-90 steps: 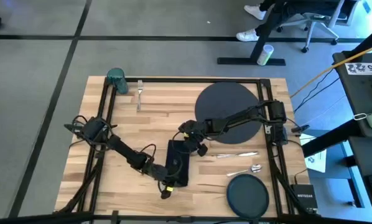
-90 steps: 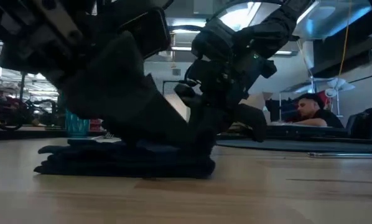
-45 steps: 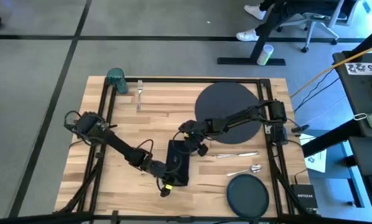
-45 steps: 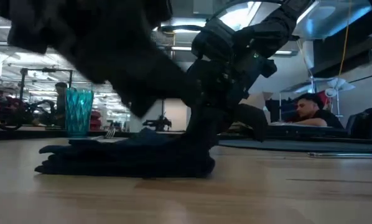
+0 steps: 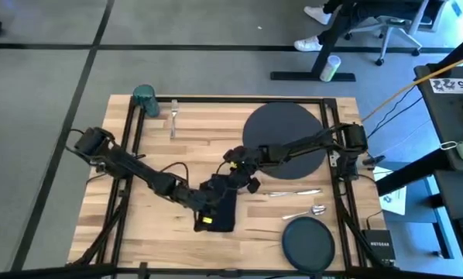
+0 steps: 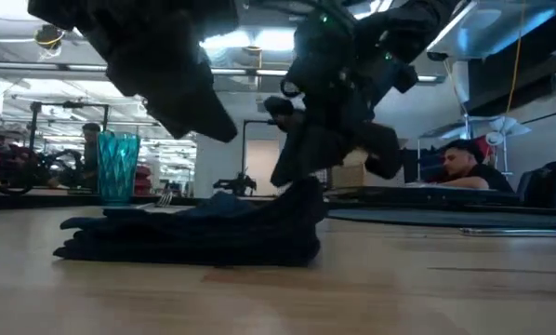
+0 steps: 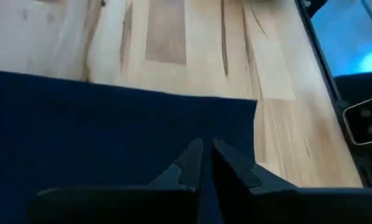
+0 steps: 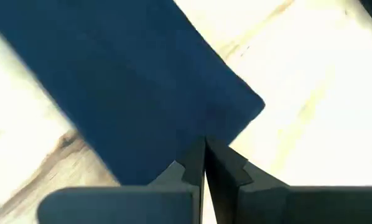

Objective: Set table place
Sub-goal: Fold the black table napkin

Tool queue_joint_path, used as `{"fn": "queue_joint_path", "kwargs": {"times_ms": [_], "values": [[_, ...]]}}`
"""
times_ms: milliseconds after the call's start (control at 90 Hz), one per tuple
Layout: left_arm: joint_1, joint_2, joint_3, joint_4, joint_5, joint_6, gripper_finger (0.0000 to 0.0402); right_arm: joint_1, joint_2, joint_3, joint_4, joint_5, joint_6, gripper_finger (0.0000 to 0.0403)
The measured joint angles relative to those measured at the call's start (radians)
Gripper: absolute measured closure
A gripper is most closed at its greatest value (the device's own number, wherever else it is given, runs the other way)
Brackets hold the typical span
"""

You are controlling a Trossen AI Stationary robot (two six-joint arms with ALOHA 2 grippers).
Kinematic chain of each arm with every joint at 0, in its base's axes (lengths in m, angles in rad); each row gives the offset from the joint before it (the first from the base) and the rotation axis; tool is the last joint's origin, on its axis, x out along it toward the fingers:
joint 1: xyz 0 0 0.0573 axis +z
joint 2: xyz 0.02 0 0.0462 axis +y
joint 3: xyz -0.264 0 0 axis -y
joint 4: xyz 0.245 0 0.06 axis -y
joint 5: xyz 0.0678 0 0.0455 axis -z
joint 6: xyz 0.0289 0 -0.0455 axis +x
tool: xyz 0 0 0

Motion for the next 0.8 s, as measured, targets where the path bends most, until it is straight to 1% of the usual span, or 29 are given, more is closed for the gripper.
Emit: {"fn": "queue_joint_path", "kwargs": {"times_ms": [111,300,444,633,800], "values": [[0.015,0.044,0.0,0.024,0.002,0.0,0.0387,0.0,-0.028,-0.001,-0.045,0.0,0.001,0.0403],[0.052,0.114,-0.001,0.006,0.001,0.001,0.0387,0.0,-0.065,0.0,-0.124,0.003,0.003,0.0403],[0.055,0.121,0.0,-0.009,0.001,-0.009,0.0387,-0.002,-0.095,0.0,-0.176,0.003,0.005,0.0403],[0.041,0.118,-0.003,-0.032,-0.004,-0.085,0.0387,-0.002,-0.129,0.0,-0.226,0.002,0.0,0.0403],[0.017,0.111,-0.034,-0.019,-0.036,-0.15,0.0387,-0.002,-0.162,0.0,-0.257,0.011,-0.002,0.0403]]}}
